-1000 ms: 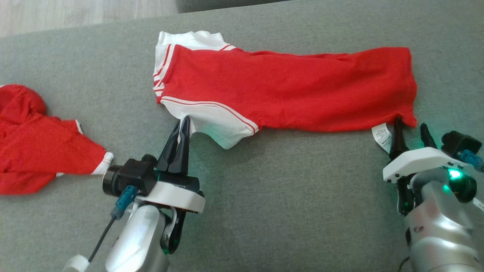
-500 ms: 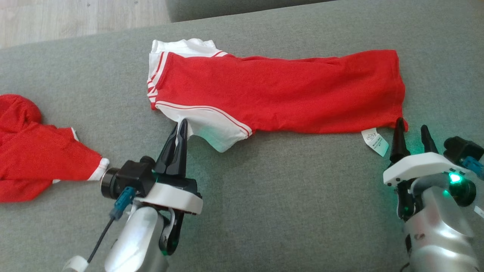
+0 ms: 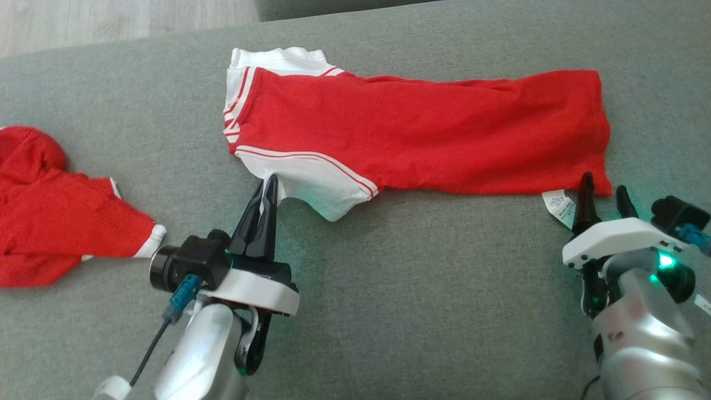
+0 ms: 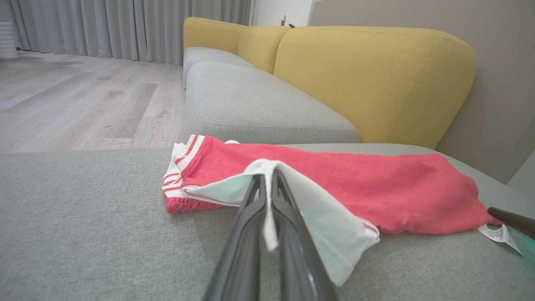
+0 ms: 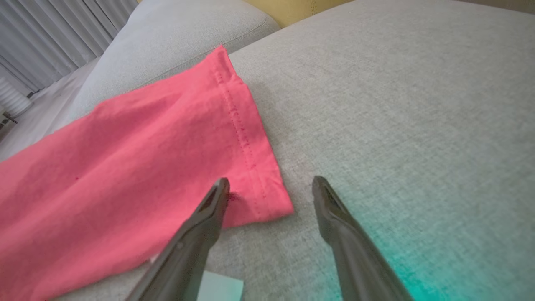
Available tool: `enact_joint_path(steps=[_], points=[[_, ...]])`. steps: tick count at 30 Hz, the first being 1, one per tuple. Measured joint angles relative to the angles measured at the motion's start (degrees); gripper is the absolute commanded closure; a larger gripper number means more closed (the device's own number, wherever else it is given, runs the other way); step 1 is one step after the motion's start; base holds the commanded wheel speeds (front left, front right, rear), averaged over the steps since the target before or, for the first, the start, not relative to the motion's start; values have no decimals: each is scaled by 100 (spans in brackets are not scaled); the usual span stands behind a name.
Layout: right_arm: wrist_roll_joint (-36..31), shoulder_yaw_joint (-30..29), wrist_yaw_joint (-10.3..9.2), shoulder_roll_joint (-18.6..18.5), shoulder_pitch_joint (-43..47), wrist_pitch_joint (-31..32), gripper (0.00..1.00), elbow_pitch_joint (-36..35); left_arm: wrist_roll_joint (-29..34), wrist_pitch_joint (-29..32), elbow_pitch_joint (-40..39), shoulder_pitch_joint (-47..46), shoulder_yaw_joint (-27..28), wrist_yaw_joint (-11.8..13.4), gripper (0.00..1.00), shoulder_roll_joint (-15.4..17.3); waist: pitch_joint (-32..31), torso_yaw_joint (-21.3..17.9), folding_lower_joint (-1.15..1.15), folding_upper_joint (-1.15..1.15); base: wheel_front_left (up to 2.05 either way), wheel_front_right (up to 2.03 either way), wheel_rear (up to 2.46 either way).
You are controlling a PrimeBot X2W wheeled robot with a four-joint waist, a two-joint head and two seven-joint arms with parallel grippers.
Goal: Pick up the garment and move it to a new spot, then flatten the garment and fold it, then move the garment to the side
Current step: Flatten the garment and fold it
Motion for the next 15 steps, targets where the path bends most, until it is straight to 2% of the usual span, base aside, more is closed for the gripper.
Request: enact_joint_path(steps=[6,7,8,9,10,11,15], points=[[-137,-67,0,-4,-10,-2,0,146,1,0,-4,0,0,1,100,0,20,9,0,0,0,0,0],[-140,-59,0,-8,-34,-7,7,194,1,0,-4,-1,0,1,100,0,22,10,0,0,0,0,0],[-113,-47,0,-10,-71,-7,20,246,1,0,-4,-2,0,1,100,0,22,12,0,0,0,0,0],[-59,-33,0,-15,-116,-7,53,290,1,0,-4,-3,0,1,100,0,22,12,0,0,0,0,0],[-34,-9,0,-19,-146,-7,80,311,1,0,-4,-4,1,1,100,-1,22,11,0,0,0,0,0],[-33,27,0,-18,-167,-7,100,338,1,0,-4,-6,2,1,100,-1,22,9,0,0,0,0,0],[101,287,0,-16,-191,-4,100,344,-16,0,-25,-12,78,5,100,-3,-11,-4,0,0,0,0,0]])
